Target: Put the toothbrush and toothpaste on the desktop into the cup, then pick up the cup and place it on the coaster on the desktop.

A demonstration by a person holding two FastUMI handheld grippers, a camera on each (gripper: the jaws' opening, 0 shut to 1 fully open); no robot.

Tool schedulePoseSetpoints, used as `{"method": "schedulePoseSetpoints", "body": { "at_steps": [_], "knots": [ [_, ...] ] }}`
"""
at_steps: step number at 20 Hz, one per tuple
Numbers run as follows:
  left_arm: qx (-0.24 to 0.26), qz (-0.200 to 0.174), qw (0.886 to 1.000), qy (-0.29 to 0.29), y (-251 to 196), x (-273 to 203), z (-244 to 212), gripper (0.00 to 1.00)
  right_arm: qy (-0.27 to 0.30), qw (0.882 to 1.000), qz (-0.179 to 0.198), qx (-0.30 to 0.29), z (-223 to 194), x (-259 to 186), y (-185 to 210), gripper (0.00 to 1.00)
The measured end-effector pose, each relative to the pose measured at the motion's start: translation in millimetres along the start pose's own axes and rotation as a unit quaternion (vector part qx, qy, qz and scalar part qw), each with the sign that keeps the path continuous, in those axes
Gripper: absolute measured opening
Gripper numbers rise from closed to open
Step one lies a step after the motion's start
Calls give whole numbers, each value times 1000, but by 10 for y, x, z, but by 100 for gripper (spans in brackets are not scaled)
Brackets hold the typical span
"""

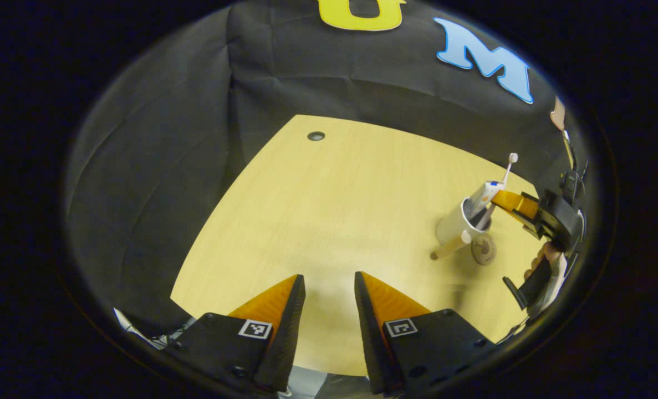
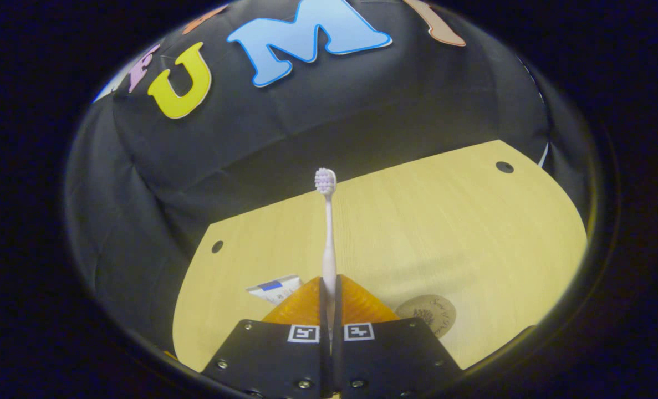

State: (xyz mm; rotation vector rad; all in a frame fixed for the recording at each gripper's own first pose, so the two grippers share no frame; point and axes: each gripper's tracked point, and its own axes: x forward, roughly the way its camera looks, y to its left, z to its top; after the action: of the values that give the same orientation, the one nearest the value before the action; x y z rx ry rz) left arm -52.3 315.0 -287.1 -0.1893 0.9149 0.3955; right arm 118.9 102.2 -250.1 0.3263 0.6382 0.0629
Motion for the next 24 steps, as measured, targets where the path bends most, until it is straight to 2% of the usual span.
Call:
{"method": "schedulePoseSetpoints", "body": {
  "at_steps": [6,7,8,9,11,17,21,22,23,24],
  "knots": [
    [26,-24,999,-5,-264,13,28,59,-42,998,-3,-57,-121,-238,46,7],
    [31,-32,999,-6,-348,12,45,59,-41,997,0,-69,-163,-298,54,12],
    [38,-41,998,-8,-449,33,53,59,-42,996,1,-79,-195,-324,45,23],
    [44,-49,998,-9,-546,53,75,59,-41,996,6,-84,-231,-368,52,19],
    [55,-65,996,-9,-751,107,85,59,-30,996,11,-84,-294,-422,55,24],
    [101,-114,988,-2,-1256,247,118,59,-27,997,1,-71,-230,-630,-167,24],
    [160,-154,975,24,-1577,360,130,59,-24,998,-25,-50,-217,-729,-501,24],
    [175,-161,971,32,-1661,387,126,60,-23,998,-34,-44,-224,-741,-599,19],
    [189,-167,967,44,-1739,416,118,60,-22,998,-43,-36,-222,-768,-693,24],
    [202,-173,963,55,-1798,488,94,59,-21,998,-53,-29,-226,-786,-792,24]
  ]
}}
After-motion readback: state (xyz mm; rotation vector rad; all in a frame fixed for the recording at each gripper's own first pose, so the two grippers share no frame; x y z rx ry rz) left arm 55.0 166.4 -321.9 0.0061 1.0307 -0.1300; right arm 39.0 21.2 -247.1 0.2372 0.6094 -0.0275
